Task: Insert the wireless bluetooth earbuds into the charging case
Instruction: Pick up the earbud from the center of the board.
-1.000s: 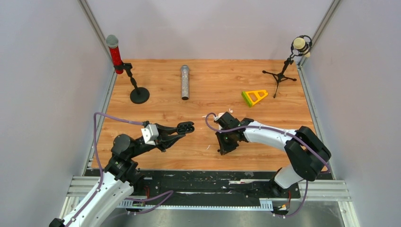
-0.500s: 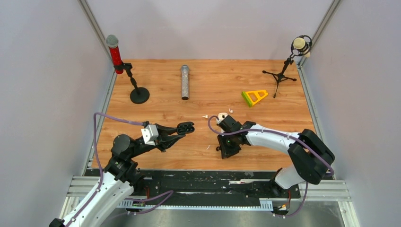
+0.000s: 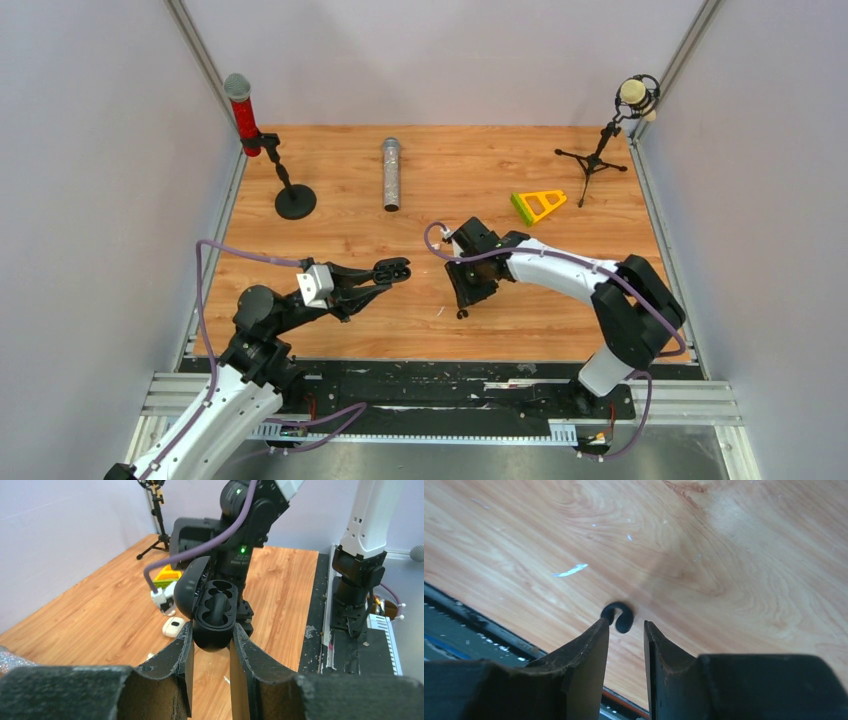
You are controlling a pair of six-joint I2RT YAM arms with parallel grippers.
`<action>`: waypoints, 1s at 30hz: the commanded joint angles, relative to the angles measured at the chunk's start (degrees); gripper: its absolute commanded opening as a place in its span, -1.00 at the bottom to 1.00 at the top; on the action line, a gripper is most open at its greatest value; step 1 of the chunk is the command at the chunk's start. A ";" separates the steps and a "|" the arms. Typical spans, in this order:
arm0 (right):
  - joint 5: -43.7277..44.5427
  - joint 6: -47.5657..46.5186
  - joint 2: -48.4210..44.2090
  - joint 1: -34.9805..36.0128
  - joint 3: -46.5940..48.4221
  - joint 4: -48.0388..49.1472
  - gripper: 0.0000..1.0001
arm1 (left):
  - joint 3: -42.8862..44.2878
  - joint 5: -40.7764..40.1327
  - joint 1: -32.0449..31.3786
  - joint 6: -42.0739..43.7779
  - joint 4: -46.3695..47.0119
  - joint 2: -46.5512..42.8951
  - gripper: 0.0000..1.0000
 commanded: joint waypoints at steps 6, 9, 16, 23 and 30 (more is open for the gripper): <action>0.44 -3.62 4.08 -0.27 0.20 0.81 -0.38 | 1.80 -0.12 0.18 1.21 1.76 -0.90 -1.00; -0.69 -2.59 3.65 -0.23 -1.32 2.07 -0.41 | 1.74 -0.08 0.18 1.07 2.14 -0.67 -1.00; -1.50 -1.67 2.87 0.20 -5.17 5.38 -0.52 | 1.72 -0.20 0.18 0.95 2.00 -0.62 -1.00; -3.17 -1.30 -0.27 0.28 -9.29 8.92 -0.66 | 1.72 -0.14 0.20 0.86 2.13 -0.23 -1.00; -4.90 1.23 -1.51 0.79 -11.79 10.34 -0.62 | 1.70 0.00 0.18 0.69 2.13 0.03 -1.00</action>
